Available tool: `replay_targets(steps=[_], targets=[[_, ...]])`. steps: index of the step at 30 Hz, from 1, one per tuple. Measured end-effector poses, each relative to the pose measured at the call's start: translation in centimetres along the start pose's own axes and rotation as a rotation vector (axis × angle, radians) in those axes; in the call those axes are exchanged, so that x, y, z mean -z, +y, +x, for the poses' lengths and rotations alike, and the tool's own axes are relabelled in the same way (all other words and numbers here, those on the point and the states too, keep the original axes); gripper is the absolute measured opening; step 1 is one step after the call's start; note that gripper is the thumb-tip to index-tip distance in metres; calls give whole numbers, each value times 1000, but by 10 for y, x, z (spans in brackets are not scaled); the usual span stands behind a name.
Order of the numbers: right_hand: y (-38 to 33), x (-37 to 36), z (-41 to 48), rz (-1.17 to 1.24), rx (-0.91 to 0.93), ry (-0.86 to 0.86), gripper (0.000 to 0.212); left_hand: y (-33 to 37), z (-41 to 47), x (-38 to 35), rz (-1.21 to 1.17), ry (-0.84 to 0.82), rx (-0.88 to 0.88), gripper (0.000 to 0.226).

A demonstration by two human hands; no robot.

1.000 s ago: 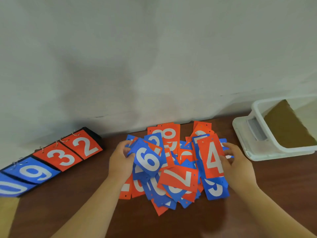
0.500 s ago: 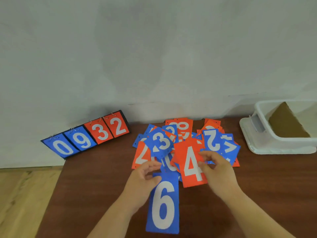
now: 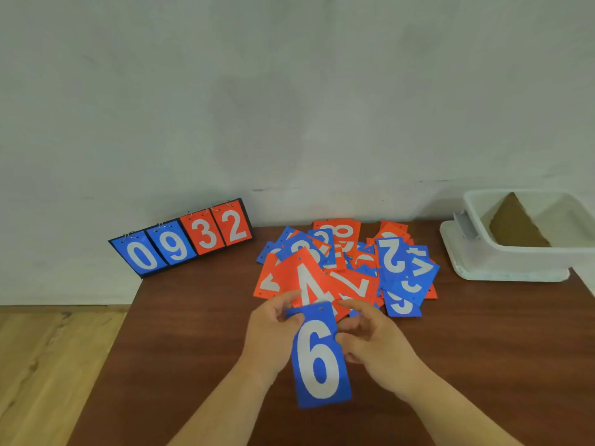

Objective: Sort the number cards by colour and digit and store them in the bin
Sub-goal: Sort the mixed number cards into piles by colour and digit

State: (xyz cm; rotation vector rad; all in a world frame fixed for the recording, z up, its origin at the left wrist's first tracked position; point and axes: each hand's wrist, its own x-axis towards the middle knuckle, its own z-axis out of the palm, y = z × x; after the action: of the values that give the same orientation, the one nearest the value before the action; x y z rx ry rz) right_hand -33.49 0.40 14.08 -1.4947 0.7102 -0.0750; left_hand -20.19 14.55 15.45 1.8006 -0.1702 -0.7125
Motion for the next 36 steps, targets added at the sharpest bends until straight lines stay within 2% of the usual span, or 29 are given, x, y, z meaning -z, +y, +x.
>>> replay_targets(steps=[6, 11, 14, 16, 19, 24, 28, 31, 33, 36], targets=[[11, -15, -3, -153, 21, -45, 46, -18, -3, 9, -65, 94, 15, 30], [20, -13, 3, -243, 22, 201, 34, -41, 6, 59, 17, 341, -47, 28], [32, -14, 6, -274, -14, 282, 45, -72, 2, 101, 36, 376, 42, 29], [41, -22, 10, -309, -40, 284, 42, -98, -4, 124, 132, 374, 84, 29], [55, -35, 13, -380, -88, 264, 22, -134, -14, 140, 343, 287, 92, 29], [75, -58, 11, -453, -155, 266, 31, -169, -20, 128, 593, 4, 123, 24], [89, -57, 6, -443, -254, 385, 28, -186, -15, 92, 686, -286, 96, 24], [95, -49, -2, -451, -296, 438, 30, -191, -12, 70, 750, -413, 50, 35], [100, -42, -12, -450, -319, 463, 33, -194, -12, 66, 898, -459, -5, 47], [103, -31, -23, -452, -358, 511, 34, -194, -13, 71, 1151, -397, -97, 56]])
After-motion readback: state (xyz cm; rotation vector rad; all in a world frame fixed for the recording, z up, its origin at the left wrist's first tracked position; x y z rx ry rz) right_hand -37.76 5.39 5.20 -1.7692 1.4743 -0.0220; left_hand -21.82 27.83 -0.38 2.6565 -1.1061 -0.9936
